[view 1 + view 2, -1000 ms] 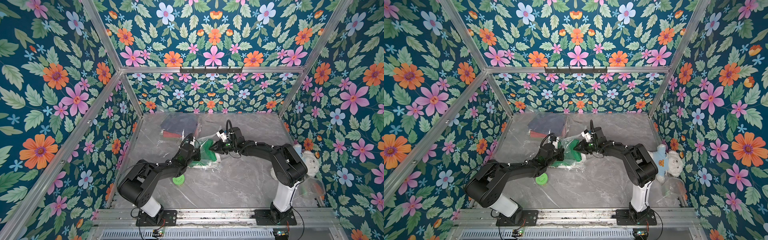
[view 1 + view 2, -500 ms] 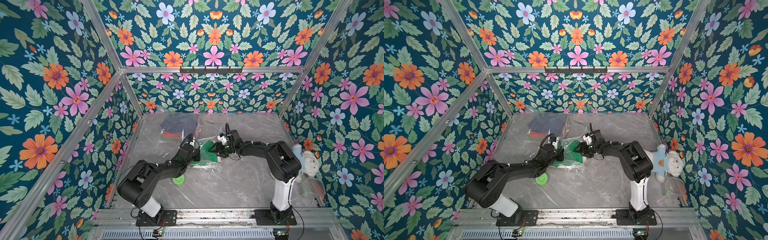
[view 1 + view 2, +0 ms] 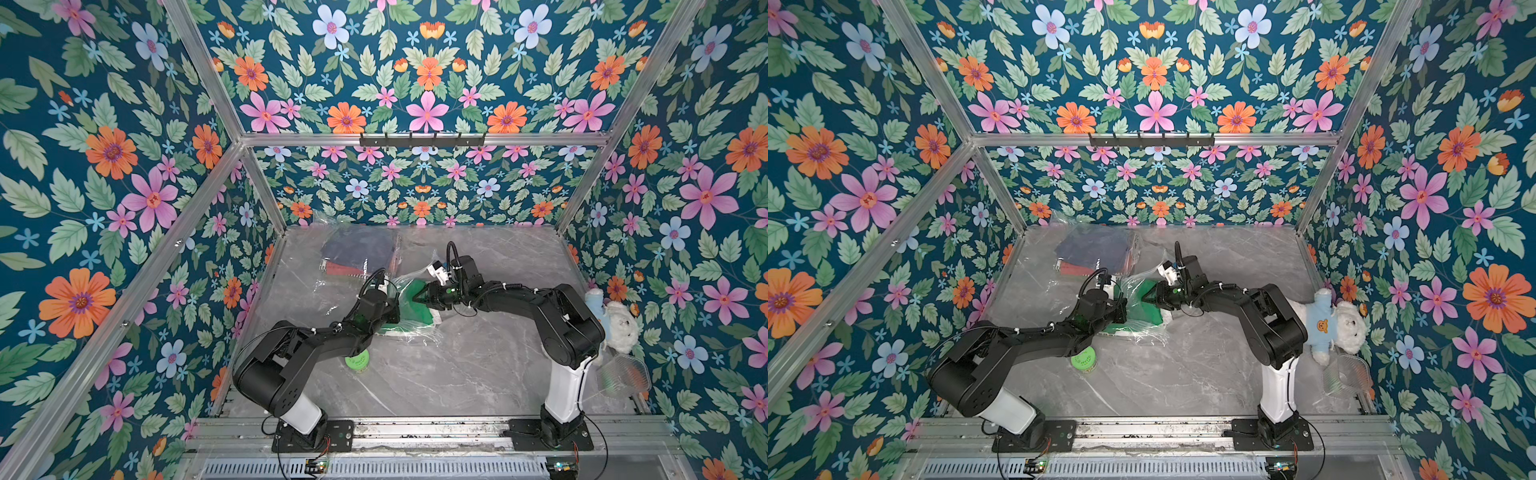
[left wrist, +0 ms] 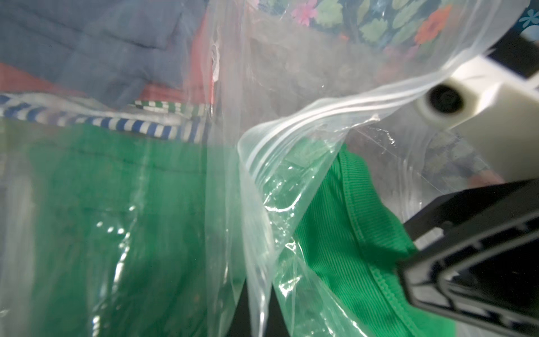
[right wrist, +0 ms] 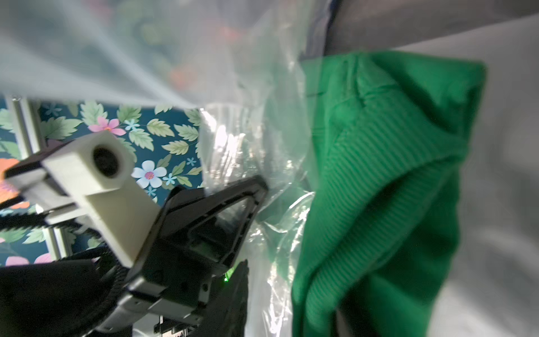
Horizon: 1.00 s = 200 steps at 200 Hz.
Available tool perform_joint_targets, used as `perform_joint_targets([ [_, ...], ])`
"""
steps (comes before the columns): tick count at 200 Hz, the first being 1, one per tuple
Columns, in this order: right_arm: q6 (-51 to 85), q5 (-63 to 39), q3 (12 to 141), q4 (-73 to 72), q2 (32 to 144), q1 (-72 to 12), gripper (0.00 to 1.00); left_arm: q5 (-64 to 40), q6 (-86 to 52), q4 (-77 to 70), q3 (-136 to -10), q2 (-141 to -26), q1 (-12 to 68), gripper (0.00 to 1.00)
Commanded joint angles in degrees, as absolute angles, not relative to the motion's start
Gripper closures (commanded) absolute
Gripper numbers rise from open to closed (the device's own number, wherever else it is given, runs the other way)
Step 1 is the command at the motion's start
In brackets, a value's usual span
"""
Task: Take the tank top out of the vacuum bag
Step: Take out the tank top from the vacuum bag.
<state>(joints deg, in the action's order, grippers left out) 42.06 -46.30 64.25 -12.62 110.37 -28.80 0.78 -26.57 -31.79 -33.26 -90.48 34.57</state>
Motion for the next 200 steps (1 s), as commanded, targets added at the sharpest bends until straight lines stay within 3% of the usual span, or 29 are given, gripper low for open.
perform_joint_targets([
  [1,42.53,-49.39,64.65,-16.23,110.63,-29.10,0.62,0.89,-26.54,-32.69,-33.30,-90.59,34.63,1.00],
  [24,42.71,-48.25,65.52,-15.22,113.14,-29.09,0.62,0.66,-26.54,-32.78,-33.33,-90.62,34.63,1.00],
  [44,42.79,-45.54,65.82,-13.76,114.37,-29.07,0.49,0.87,-26.54,-32.69,-33.12,-90.31,34.63,1.00],
  [88,39.62,-34.71,65.38,-4.66,113.01,-28.47,0.34,1.23,-26.54,-32.70,-32.78,-90.00,34.63,1.00],
  [97,39.73,-34.37,64.99,-4.56,113.31,-28.17,0.32,1.29,-26.54,-32.77,-32.78,-90.00,34.63,1.00],
  [106,40.26,-34.49,64.74,-4.97,114.06,-27.87,0.18,1.32,-26.54,-32.87,-32.76,-90.08,34.63,1.00],
  [128,42.64,-37.59,64.82,-8.14,116.78,-27.70,0.14,1.18,-26.59,-33.20,-32.78,-90.65,34.63,1.00],
  [185,45.29,-44.92,64.57,-15.94,115.91,-28.23,0.40,1.14,-26.98,-33.55,-32.52,-90.97,34.63,1.00],
  [200,45.23,-45.96,64.62,-17.01,114.52,-28.62,0.64,1.04,-26.98,-33.65,-32.60,-91.14,34.63,1.00],
])
